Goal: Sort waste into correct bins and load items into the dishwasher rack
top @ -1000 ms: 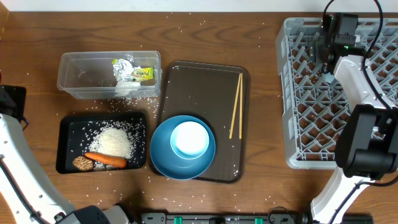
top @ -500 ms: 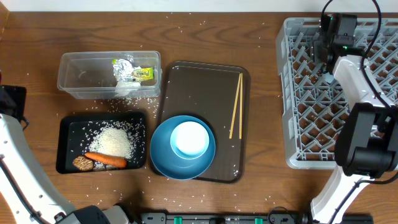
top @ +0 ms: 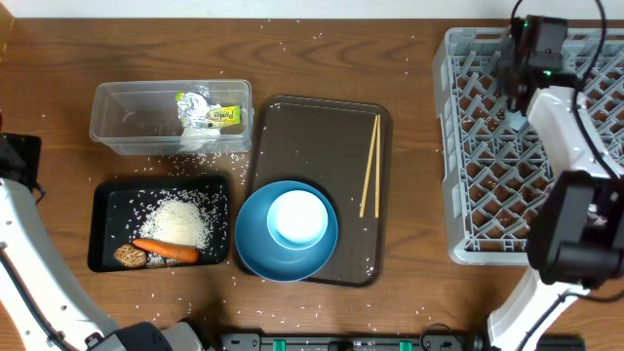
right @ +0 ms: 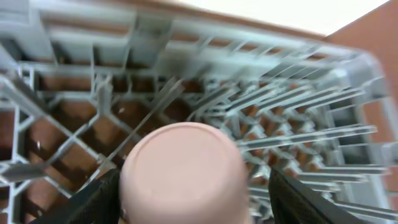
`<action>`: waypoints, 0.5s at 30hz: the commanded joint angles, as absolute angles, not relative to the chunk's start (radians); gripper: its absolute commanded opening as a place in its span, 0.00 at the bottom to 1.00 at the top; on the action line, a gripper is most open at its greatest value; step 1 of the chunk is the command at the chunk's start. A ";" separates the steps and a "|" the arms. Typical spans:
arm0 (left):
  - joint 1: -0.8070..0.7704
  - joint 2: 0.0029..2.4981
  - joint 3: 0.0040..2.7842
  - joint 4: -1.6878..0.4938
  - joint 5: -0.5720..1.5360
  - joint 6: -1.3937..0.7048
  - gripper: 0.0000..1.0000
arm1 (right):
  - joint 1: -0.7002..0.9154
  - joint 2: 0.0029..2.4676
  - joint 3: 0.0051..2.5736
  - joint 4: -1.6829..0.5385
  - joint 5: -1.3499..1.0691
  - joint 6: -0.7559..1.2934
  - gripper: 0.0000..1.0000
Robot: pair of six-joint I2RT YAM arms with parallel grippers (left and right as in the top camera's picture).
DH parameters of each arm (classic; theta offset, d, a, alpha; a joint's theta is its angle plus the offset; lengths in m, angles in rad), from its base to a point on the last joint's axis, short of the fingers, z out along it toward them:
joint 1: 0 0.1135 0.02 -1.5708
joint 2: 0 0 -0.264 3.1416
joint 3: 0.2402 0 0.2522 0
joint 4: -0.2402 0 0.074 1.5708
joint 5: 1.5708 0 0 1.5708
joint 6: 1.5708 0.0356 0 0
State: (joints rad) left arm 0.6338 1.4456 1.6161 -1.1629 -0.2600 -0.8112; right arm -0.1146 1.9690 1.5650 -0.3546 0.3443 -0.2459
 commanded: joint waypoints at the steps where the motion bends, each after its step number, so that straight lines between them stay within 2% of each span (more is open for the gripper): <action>1: 0.638 1.448 1.621 -1.166 -0.257 -0.809 0.98 | -0.154 1.848 1.578 -0.351 0.369 -0.215 0.69; 7: 0.638 1.448 1.621 -1.166 -0.257 -0.809 0.98 | -0.274 1.755 1.578 -0.362 0.287 -0.184 0.69; 11: 0.638 1.448 1.621 -1.166 -0.257 -0.809 0.98 | -0.345 1.739 1.577 -0.424 0.021 -0.205 0.81; 15: 0.638 1.448 1.621 -1.166 -0.257 -0.809 0.98 | -0.348 1.774 1.575 -0.440 -0.192 -0.226 0.82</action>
